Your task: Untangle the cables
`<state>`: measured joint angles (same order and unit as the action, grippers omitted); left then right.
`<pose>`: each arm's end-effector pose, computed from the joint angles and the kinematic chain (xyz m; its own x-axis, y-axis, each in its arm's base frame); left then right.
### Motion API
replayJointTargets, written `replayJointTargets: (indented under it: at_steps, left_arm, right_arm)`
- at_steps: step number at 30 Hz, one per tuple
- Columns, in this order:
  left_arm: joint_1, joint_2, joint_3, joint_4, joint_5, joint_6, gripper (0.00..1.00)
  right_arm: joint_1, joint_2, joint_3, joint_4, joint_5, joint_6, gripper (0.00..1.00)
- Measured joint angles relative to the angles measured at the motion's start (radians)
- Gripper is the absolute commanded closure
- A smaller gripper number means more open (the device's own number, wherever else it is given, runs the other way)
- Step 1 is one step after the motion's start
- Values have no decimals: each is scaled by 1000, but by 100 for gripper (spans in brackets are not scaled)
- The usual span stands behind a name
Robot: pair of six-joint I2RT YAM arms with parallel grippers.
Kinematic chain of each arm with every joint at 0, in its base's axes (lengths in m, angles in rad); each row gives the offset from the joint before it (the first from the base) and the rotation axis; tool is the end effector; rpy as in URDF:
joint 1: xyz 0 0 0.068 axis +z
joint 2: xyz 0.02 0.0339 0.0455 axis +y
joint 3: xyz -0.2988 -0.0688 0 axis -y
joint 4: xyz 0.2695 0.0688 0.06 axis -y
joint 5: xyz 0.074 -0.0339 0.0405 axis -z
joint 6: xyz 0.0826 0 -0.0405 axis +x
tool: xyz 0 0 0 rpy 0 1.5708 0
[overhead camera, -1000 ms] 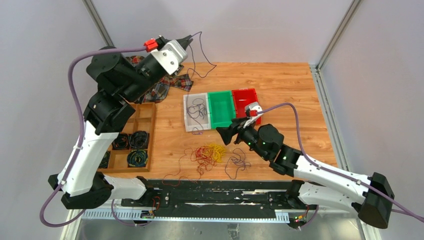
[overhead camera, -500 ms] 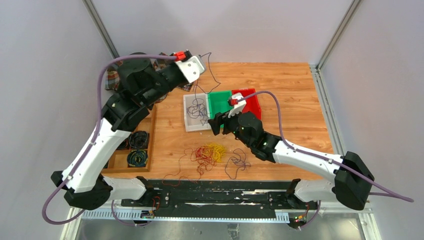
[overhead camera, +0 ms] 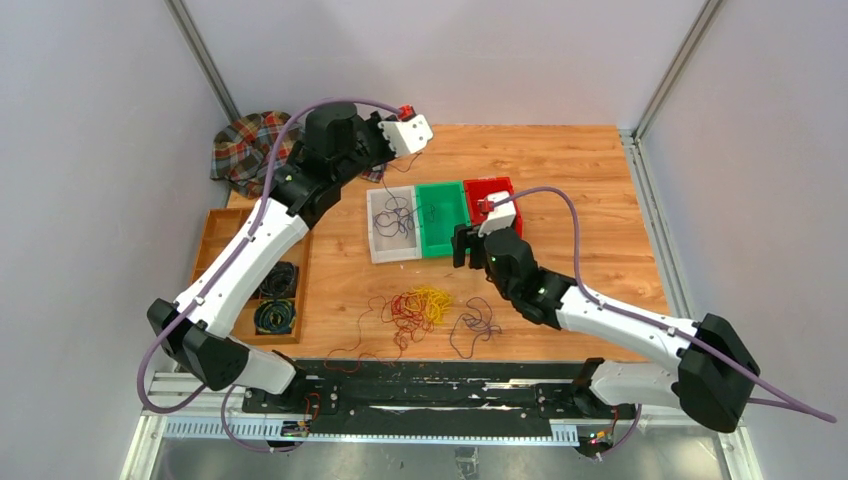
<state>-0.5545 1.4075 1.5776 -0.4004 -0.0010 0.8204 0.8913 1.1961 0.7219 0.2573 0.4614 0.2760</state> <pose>0.3225 -0.1997 0.4773 0.2522 0.7042 -0.6638 0.5004 0.4922 0.7123 0.2311 0.2276 0.2900 -0.2455 0.0844 -0.9657 -0.3705 0.9124 0.1739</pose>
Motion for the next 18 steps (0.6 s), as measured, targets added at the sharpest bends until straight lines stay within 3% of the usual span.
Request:
replayJointTargets:
  at_steps: [18]
  left_arm:
    - [139,11,103,92,27,-52,99]
  right_arm:
    - [-5,-130,-155,-84,93,61,26]
